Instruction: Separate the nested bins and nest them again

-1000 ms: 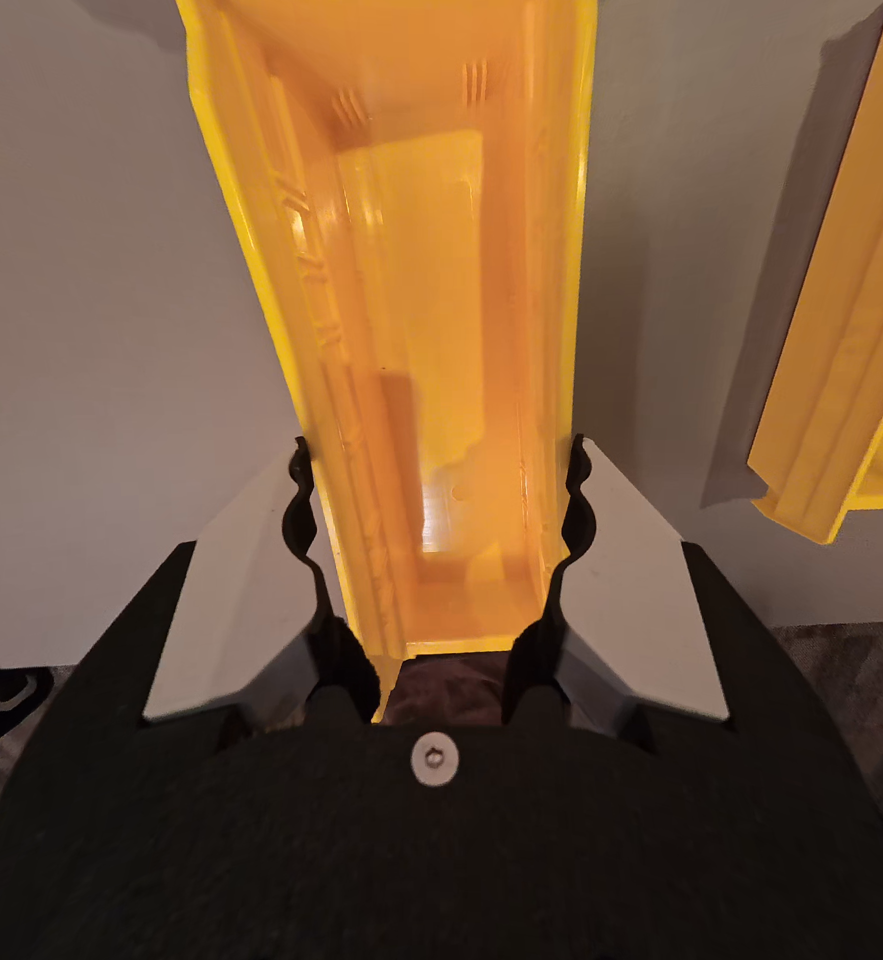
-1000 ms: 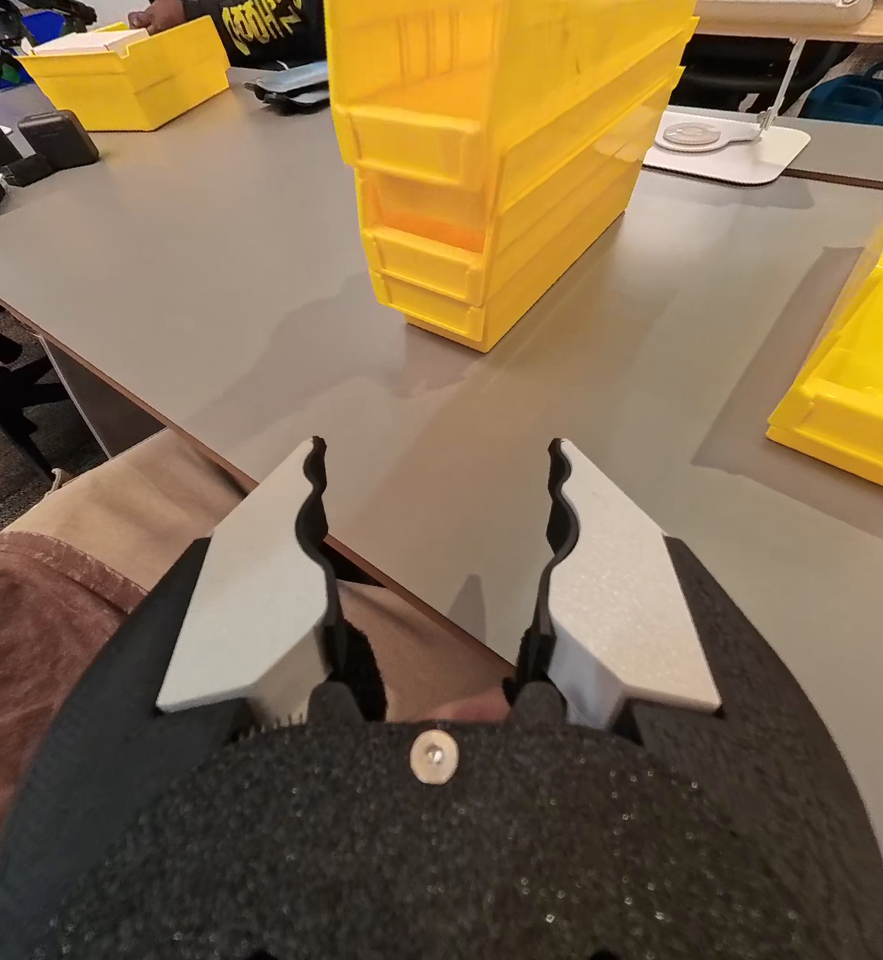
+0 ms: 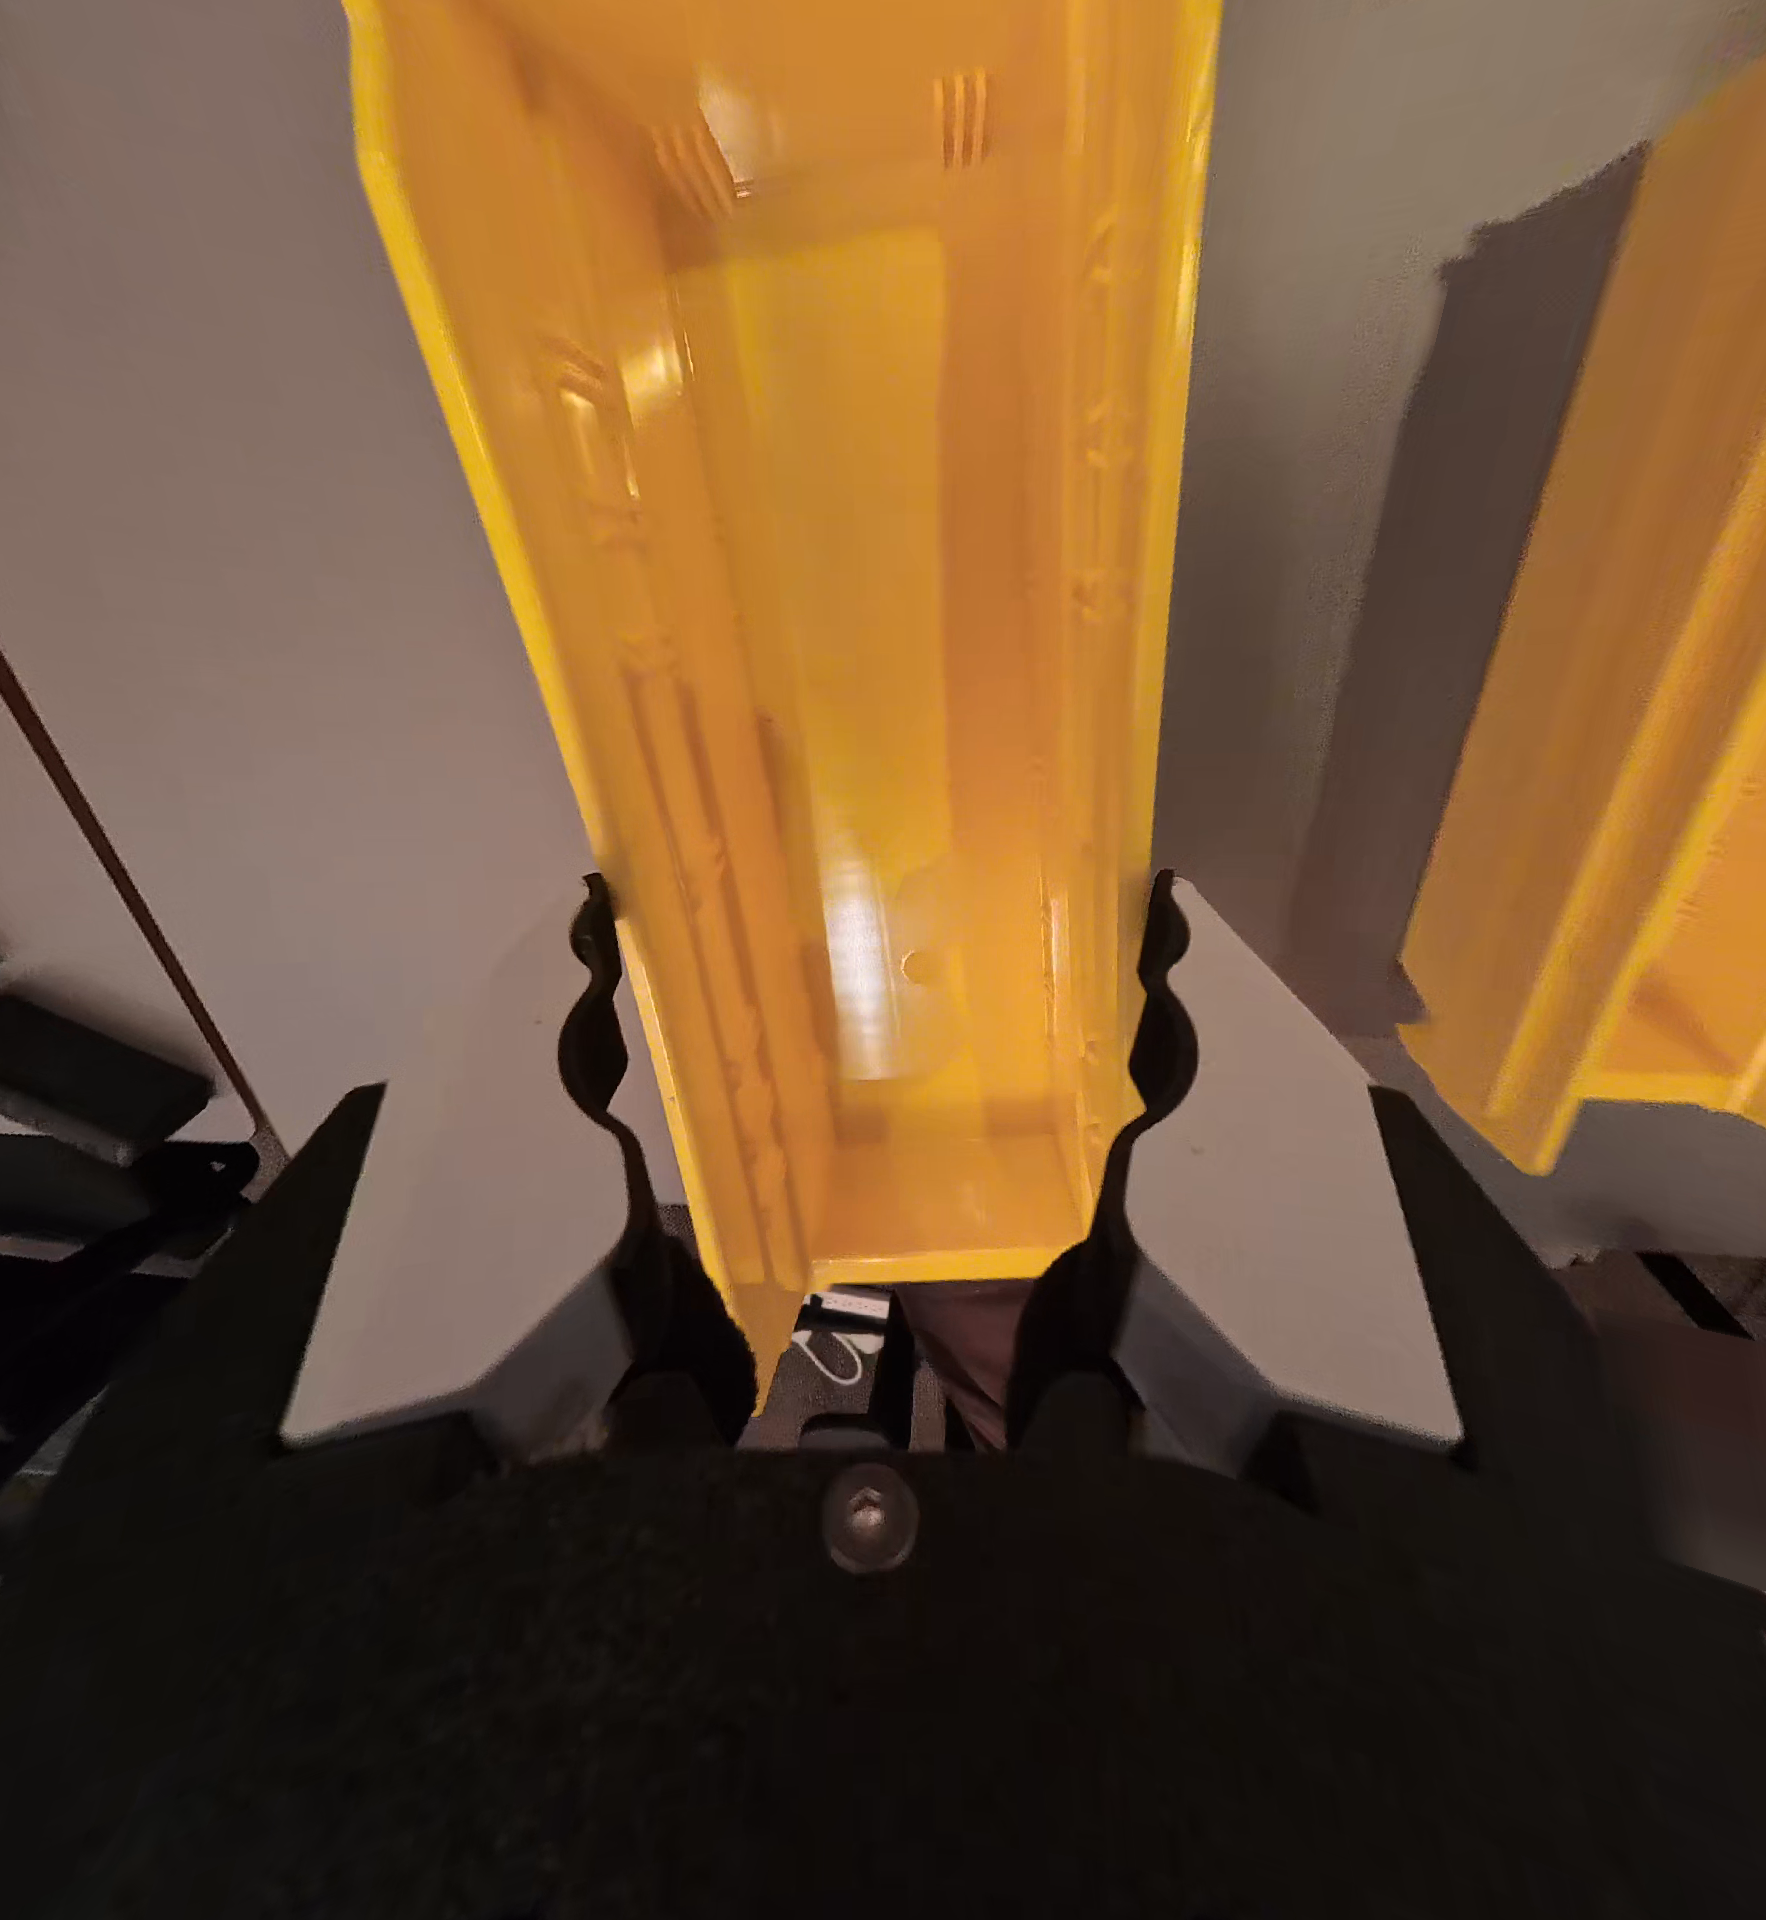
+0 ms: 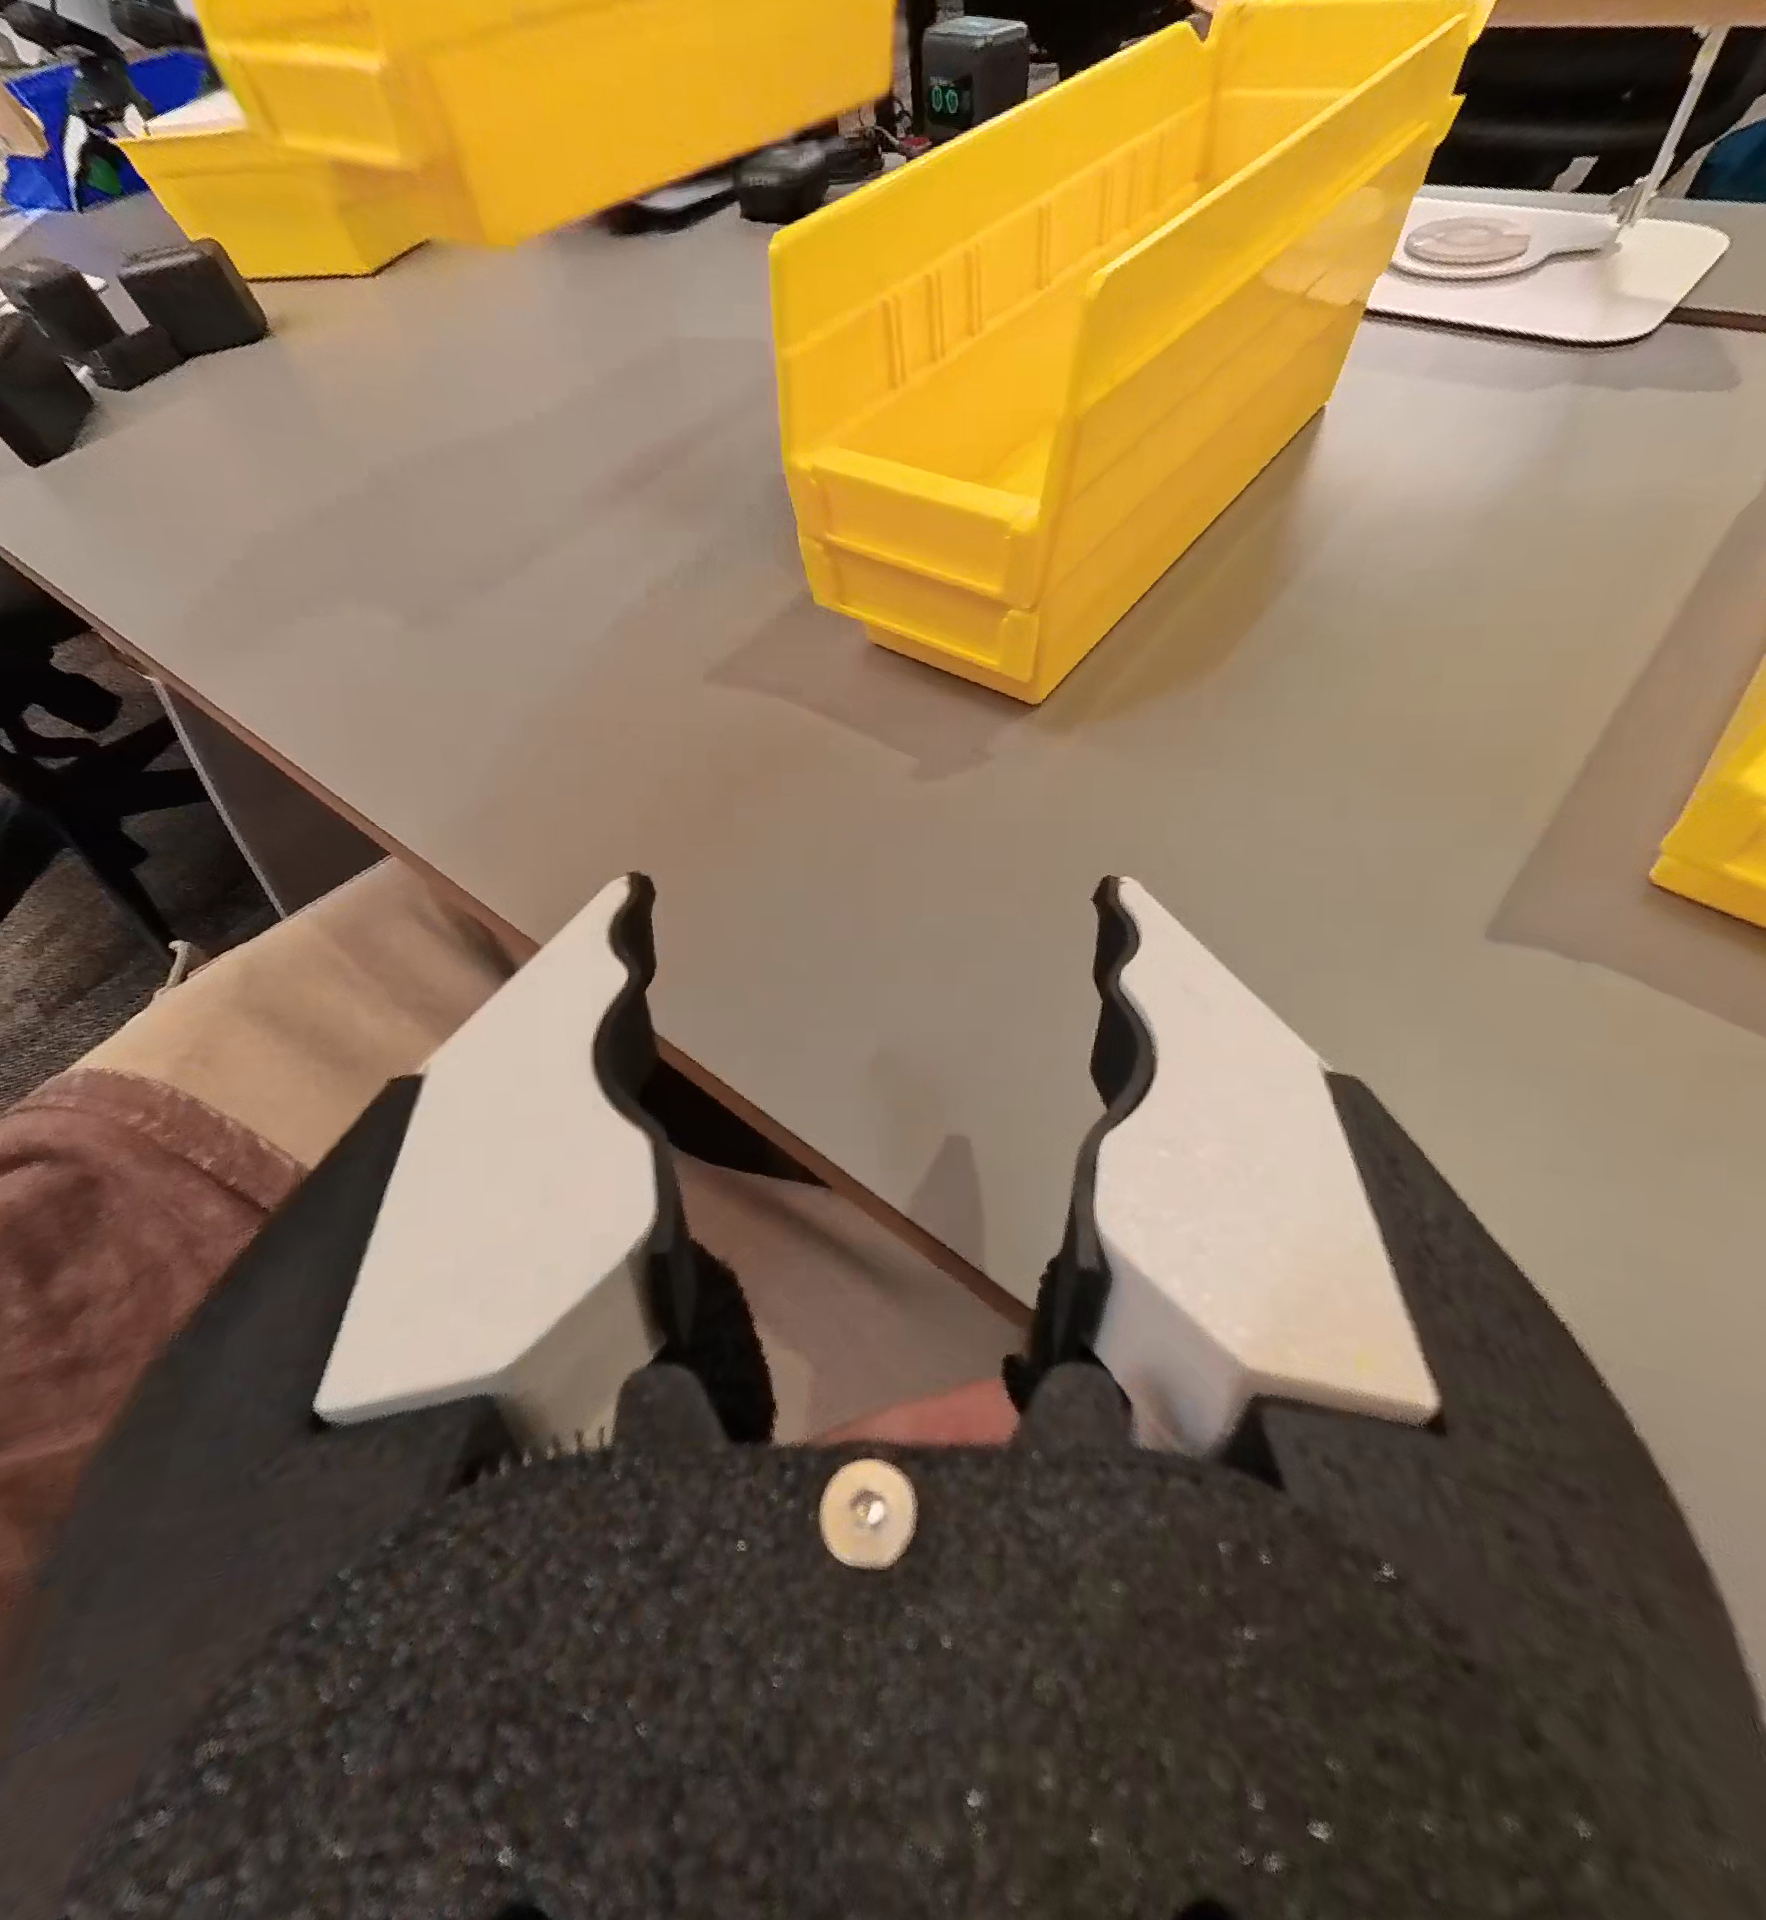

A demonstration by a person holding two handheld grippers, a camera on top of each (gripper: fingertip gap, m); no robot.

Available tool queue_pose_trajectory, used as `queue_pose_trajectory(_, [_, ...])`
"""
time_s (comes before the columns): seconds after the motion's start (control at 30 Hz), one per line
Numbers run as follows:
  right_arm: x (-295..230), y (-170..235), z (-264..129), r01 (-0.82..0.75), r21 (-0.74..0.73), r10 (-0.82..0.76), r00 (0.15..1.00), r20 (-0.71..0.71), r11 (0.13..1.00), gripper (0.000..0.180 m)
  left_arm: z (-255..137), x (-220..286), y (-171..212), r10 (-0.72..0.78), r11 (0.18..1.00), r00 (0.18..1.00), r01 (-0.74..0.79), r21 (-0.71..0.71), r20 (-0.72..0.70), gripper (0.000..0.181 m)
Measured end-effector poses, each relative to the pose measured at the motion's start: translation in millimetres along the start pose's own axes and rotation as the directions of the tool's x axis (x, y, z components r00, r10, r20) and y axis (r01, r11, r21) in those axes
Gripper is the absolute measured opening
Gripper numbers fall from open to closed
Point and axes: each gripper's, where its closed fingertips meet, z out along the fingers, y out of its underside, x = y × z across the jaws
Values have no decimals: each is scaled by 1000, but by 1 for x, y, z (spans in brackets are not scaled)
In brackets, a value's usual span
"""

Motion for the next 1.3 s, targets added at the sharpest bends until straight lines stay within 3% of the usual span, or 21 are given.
queue_pose_trajectory(0.27, [2,9,8,2,-24,-3,1000,-20,1000,84,82,-35,-5,17,998,1000,-17,-57,2,98])
queue_pose_trajectory(0.7, [-3,19,14,0,-58,0,1000,1,998,84,112,-62,1,37,997,999,-39,-64,-22,104])
queue_pose_trajectory(1.0, [0,20,12,3,-62,-3,1000,-10,998,84,107,-63,0,51,997,998,-49,-52,38,109])
queue_pose_trajectory(1.17, [5,19,11,-1,-62,-1,1000,-21,998,84,71,-55,-5,14,1000,995,-12,-24,96,117])
queue_pose_trajectory(1.3, [7,18,10,0,-58,-2,1000,-28,998,84,27,-5,-20,-26,997,1000,24,77,16,119])
